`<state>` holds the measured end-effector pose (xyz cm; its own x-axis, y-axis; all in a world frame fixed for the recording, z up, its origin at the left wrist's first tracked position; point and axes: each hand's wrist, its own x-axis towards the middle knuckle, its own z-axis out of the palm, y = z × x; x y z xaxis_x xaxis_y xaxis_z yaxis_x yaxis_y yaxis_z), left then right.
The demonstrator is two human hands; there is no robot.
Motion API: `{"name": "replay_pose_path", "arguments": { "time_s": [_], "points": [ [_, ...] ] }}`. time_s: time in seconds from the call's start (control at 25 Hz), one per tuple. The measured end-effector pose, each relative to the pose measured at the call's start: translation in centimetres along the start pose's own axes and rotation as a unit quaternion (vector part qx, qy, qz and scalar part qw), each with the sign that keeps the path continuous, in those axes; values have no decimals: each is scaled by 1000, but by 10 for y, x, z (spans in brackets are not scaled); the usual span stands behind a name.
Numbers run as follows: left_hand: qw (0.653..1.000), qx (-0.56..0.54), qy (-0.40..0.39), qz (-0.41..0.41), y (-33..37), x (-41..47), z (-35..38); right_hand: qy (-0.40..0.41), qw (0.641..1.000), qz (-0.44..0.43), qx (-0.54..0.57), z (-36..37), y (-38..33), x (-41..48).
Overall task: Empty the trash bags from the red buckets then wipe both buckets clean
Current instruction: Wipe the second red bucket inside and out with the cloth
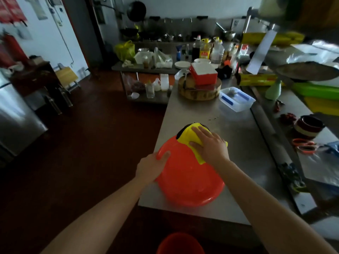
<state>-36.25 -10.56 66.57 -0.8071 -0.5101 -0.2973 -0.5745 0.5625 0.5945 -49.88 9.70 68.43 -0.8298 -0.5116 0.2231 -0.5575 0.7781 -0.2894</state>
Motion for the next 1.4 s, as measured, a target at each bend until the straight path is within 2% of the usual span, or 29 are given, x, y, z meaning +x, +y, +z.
{"name": "replay_pose_path", "arguments": {
  "time_s": [0.12,0.24,0.44,0.52,0.64,0.8,1.0,1.12,1.2,1.28,1.4],
  "points": [
    [999,45,3,-27,2,21,-1,-34,998,-26,-44,13,-10,32],
    [998,18,1,-56,-3,40,-9,-84,991,-78,-72,25,-20,53],
    [993,4,-88,-83,-47,63,-10,-218,967,-117,-60,74,-50,47],
    [995,13,-92,-31,-60,64,2,-224,970,-84,-46,88,-59,43],
    [998,-17,-21,60,-71,62,13,-209,977,-27,-42,96,-76,51],
    [970,155,71,174,-85,48,27,-188,981,32,-38,109,-98,58],
    [936,249,67,241,-98,35,29,-161,984,39,-73,108,-86,43],
    [911,277,75,298,-102,26,30,-157,973,148,-87,92,-70,40],
    [908,269,75,312,-103,22,33,-169,960,200,-104,83,-68,44],
    [908,270,82,310,-101,20,33,-179,958,192,-117,74,-71,46],
    [909,273,90,303,-99,19,29,-194,970,85,-122,66,-60,37]
  ]
}}
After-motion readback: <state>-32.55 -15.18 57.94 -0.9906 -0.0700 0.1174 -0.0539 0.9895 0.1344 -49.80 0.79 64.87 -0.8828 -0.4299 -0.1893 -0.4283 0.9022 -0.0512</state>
